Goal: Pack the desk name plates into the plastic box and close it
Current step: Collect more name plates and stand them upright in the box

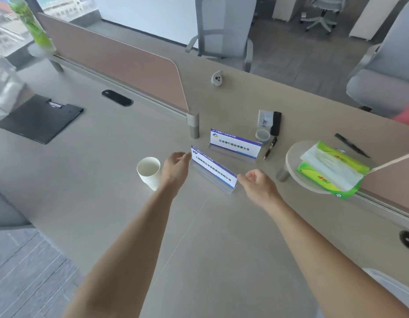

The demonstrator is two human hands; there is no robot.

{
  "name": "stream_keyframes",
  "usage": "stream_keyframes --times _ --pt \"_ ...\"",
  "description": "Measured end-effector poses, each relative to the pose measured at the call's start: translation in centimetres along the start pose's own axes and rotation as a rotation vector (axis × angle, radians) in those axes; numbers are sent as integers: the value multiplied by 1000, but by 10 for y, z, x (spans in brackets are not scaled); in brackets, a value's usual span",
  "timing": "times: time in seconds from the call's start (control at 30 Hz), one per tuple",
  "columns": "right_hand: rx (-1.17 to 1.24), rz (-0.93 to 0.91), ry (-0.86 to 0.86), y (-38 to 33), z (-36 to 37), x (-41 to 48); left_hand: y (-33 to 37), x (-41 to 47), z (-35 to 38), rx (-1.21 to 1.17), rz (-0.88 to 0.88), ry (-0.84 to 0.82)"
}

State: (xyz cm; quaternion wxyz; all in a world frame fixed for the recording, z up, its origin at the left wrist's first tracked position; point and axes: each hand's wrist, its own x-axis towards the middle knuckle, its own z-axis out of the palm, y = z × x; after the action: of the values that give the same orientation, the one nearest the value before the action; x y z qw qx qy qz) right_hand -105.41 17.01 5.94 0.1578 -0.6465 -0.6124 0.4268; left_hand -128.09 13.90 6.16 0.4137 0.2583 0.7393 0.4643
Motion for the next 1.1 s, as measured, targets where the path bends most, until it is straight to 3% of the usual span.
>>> stream_keyframes --times 0.17,0.37,0.57,0.83,0.93,1.1 --pt "23 67 3 9 31 44 -17 70 26 15 -47 7" --pt "2 -100 15 19 52 75 -43 121 47 15 -87 -43" --pt "-93 -84 -48 31 63 99 -63 143 73 -10 -83 -120" --pt "-100 -141 21 35 66 97 -60 143 82 48 -41 -125" --pt "-53 -189 54 30 58 88 -44 130 81 -60 37 -107" --pt "-16 -233 -21 15 39 65 -14 105 81 -280 -86 -114"
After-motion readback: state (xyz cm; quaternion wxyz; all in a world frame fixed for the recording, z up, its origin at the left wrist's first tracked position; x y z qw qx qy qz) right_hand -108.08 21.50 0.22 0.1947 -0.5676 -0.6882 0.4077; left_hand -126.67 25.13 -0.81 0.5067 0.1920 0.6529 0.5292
